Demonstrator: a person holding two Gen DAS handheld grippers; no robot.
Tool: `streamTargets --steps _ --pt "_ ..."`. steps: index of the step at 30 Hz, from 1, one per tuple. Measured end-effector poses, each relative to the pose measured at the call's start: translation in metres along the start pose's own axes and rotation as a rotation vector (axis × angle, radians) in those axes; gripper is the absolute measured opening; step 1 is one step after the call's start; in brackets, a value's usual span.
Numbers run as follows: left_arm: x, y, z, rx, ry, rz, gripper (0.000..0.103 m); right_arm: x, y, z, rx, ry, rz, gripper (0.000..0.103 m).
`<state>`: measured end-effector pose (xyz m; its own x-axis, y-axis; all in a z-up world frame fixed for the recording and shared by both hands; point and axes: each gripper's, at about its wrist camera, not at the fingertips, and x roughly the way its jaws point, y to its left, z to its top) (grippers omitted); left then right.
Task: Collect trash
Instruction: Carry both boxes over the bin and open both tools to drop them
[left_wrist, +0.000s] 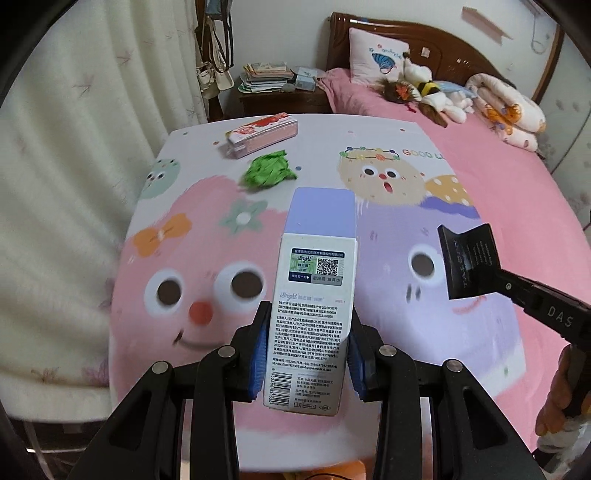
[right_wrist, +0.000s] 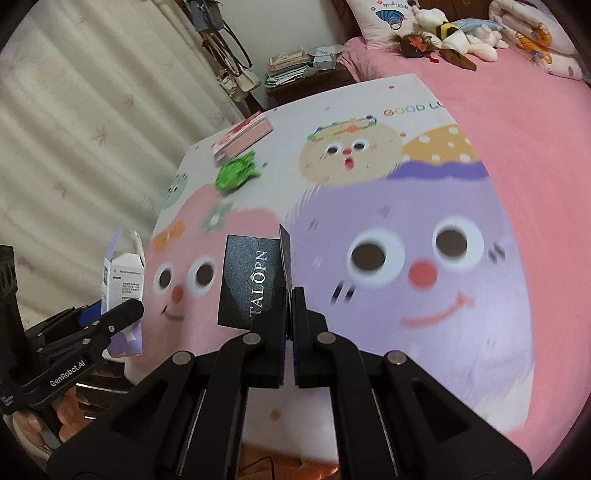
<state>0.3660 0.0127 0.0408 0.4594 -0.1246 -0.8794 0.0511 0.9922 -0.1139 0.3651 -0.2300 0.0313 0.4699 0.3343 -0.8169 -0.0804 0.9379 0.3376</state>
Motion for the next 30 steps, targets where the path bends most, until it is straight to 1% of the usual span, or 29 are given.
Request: streamTargets --steps 4,7,10,14,18,21,25,26,30 --pt "-0.037 0.028 -0.050 0.003 -0.021 -0.037 0.036 -0.022 0.030 -0.046 -0.014 -0.016 -0.031 0.001" --pt "-0.055 0.045 -0.082 0.022 -0.027 -0.048 0.036 -0.034 0.046 -0.078 -0.004 -0.022 -0.050 0.001" --pt "-0.070 0.061 -0.114 0.040 -0.016 -0.064 0.036 -0.042 0.062 -0.114 0.005 -0.020 -0.075 0.001" --pt "-0.081 0.076 -0.154 0.075 0.013 -0.073 0.036 -0.043 0.075 -0.151 0.008 0.015 -0.101 0.001" --pt "-0.082 0.083 -0.184 0.088 0.054 -0.088 0.036 -0.040 0.082 -0.177 0.006 0.066 -0.128 0.001" --pt "-0.079 0.085 -0.206 0.083 0.087 -0.096 0.036 -0.033 0.082 -0.187 0.003 0.102 -0.144 0.001" --pt "-0.069 0.086 -0.223 0.068 0.124 -0.105 0.036 -0.015 0.078 -0.205 -0.012 0.171 -0.169 0.001" --pt "-0.063 0.083 -0.221 0.068 0.133 -0.102 0.036 -0.010 0.076 -0.210 -0.014 0.189 -0.173 0.001" --pt "-0.042 0.073 -0.238 0.061 0.187 -0.096 0.036 0.016 0.064 -0.236 -0.012 0.270 -0.176 0.001"
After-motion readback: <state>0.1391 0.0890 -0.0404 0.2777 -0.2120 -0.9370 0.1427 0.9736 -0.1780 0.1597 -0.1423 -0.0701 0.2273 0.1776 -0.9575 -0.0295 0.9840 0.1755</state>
